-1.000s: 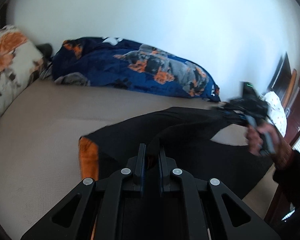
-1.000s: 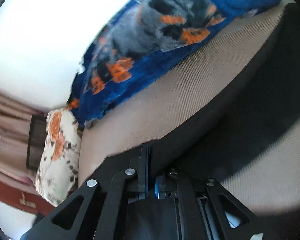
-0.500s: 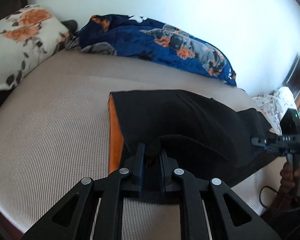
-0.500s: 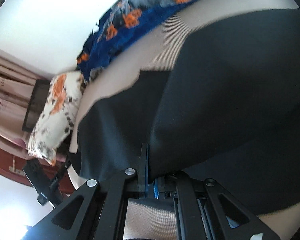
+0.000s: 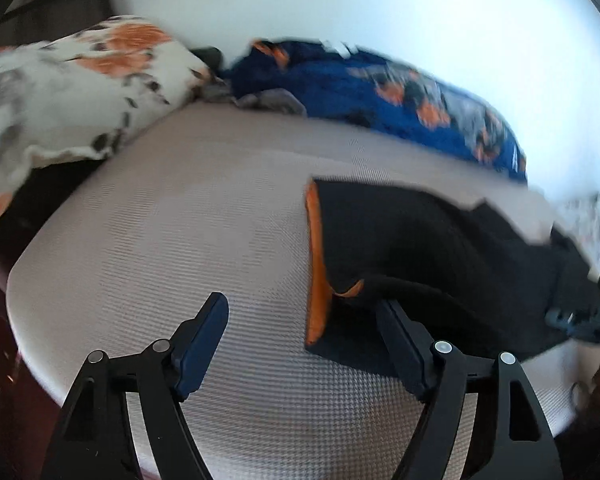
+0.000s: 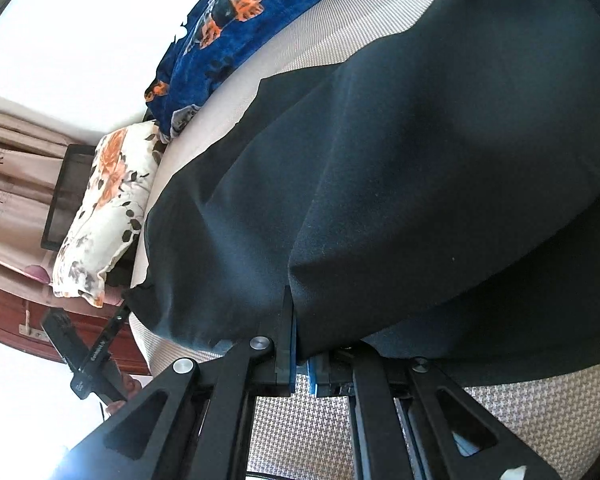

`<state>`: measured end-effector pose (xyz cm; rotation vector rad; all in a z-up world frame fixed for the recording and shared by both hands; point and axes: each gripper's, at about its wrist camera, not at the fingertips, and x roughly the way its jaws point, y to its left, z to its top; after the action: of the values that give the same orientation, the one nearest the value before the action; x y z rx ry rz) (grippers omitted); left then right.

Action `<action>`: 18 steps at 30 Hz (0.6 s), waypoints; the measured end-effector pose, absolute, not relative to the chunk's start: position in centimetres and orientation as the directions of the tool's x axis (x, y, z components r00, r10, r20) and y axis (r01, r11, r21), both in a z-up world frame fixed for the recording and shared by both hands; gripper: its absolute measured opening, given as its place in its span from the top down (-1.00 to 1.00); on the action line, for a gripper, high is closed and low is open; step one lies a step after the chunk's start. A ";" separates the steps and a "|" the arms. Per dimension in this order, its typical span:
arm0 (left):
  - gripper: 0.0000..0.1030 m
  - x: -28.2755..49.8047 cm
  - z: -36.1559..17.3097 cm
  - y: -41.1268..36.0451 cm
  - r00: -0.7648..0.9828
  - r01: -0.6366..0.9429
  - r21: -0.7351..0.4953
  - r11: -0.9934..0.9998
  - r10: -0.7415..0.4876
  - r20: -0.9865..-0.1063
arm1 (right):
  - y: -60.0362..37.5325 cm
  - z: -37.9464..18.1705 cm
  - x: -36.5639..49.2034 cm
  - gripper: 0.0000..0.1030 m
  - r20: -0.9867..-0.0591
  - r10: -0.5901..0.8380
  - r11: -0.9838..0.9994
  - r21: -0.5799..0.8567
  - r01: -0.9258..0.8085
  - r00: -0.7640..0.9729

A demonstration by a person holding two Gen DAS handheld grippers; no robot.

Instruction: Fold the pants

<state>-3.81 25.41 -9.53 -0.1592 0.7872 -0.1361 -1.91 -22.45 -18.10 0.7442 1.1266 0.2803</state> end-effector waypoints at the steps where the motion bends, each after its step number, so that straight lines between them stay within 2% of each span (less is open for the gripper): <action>1: -0.49 -4.1 -9.0 26.0 0.717 0.036 -0.195 0.980 -0.161 -0.679 | -22.4 -18.1 -2.0 0.89 -0.713 0.555 0.732 0.663 0.155 0.428; 3: -0.49 -4.8 -6.9 26.3 0.766 0.014 -0.208 0.978 -0.144 -0.627 | -22.4 -18.1 -2.0 0.89 -0.712 0.556 0.732 0.664 0.153 0.430; 6: -0.49 -5.0 -4.5 23.9 0.796 0.075 -0.180 0.981 -0.168 -0.582 | -22.4 -18.2 -2.1 0.89 -0.707 0.560 0.727 0.669 0.153 0.431; 10: -0.49 -3.7 -5.9 18.2 0.716 0.231 -0.159 0.960 -0.278 -0.640 | -22.6 -18.4 -2.2 0.86 -0.690 0.576 0.711 0.687 0.146 0.439; 12: -0.48 -2.8 -8.8 16.1 0.649 0.262 -0.114 0.958 -0.262 -0.714 | -23.0 -18.5 -2.4 0.83 -0.668 0.595 0.692 0.708 0.138 0.447; 14: -0.44 -1.8 -11.6 15.6 0.580 0.254 -0.138 0.957 -0.265 -0.771 | -23.5 -18.4 -2.7 0.74 -0.651 0.608 0.677 0.724 0.133 0.455; 15: -0.42 -1.7 -12.1 15.8 0.586 0.237 -0.134 0.962 -0.251 -0.771 | -24.1 -18.2 -3.0 0.67 -0.643 0.606 0.675 0.727 0.125 0.469; 18: -0.42 -1.5 -12.0 15.5 0.587 0.227 -0.129 0.965 -0.242 -0.772 | -26.6 -17.3 -4.0 0.33 -0.614 0.584 0.670 0.734 0.113 0.531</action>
<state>-1.52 15.54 -12.00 -0.0174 0.9025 -0.2733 -4.02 -26.64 -17.34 0.8143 0.9927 0.3215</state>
